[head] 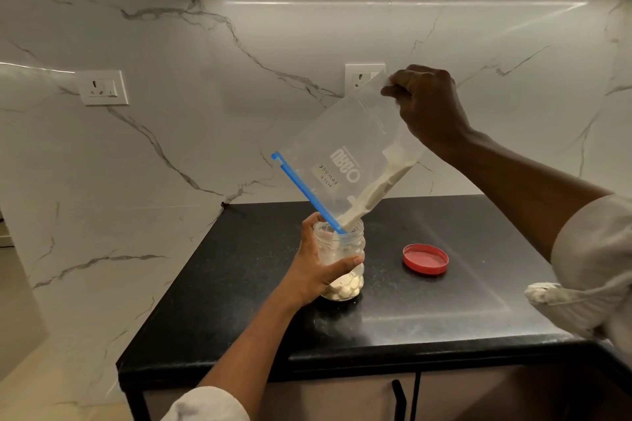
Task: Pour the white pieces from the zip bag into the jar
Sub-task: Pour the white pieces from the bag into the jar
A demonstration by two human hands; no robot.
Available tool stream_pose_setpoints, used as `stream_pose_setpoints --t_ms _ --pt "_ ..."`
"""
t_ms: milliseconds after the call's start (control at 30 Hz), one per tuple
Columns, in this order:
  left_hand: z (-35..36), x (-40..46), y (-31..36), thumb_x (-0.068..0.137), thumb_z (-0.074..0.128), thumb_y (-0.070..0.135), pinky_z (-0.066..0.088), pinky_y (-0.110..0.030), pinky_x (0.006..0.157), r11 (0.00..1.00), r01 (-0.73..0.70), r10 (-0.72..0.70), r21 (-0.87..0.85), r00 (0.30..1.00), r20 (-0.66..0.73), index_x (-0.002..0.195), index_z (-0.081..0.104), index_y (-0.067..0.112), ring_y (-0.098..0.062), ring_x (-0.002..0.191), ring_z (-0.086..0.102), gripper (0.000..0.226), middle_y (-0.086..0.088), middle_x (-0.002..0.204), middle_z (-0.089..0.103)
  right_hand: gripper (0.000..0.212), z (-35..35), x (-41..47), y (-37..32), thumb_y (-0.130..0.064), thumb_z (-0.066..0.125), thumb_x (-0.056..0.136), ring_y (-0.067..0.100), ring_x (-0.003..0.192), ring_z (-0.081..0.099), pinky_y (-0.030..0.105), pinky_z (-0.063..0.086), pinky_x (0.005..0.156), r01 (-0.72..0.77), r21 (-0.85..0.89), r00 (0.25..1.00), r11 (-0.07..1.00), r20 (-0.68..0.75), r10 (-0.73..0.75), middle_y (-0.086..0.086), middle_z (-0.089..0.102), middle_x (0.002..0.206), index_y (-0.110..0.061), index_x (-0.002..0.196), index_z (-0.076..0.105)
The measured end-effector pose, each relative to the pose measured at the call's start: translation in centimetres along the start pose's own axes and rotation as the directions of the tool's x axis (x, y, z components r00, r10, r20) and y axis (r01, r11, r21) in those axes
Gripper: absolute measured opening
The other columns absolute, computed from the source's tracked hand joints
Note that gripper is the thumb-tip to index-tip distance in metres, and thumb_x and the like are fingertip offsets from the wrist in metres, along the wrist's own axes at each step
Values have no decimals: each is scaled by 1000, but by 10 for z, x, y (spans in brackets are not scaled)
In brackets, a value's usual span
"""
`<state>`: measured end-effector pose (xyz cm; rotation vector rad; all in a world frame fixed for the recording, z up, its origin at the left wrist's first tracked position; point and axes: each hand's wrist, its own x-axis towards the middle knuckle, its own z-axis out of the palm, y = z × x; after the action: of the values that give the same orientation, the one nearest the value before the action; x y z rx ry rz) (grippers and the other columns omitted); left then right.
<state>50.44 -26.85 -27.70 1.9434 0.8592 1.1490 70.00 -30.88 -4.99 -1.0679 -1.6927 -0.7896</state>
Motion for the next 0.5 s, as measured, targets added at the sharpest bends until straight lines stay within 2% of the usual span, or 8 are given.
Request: stream_pose_setpoints --t_ms 100,233,400,500 --pt "0 0 0 69 82 55 37 -7 85 1000 -1 1 -1 1000 0 126 16 59 18 116 42 87 41 125 30 17 0 0 -1 -11 62 92 26 79 67 42 55 76 4 -4 1000 1000 -14 -5 15 70 89 2 97 72" --pt "1 -1 0 71 82 51 39 -19 97 1000 -3 3 -13 1000 5 127 16 58 3 124 45 87 19 136 36 16 1 -1 -2 -10 62 92 26 79 66 38 55 76 23 -13 1000 1000 8 -23 14 70 88 2 96 72" --pt "0 -1 2 69 82 56 35 -7 88 1000 6 -6 -11 1000 10 125 12 64 11 122 40 90 35 130 30 15 2 1 -4 -9 63 91 24 80 67 36 56 77 13 9 1000 1000 -20 -13 14 70 89 1 98 72" --pt "-1 -2 2 71 82 52 38 4 78 1000 -9 9 6 1000 7 122 10 67 28 112 38 89 54 117 28 16 4 0 -8 -9 63 92 27 82 67 41 55 78 52 -8 998 999 46 -51 15 70 91 2 98 72"
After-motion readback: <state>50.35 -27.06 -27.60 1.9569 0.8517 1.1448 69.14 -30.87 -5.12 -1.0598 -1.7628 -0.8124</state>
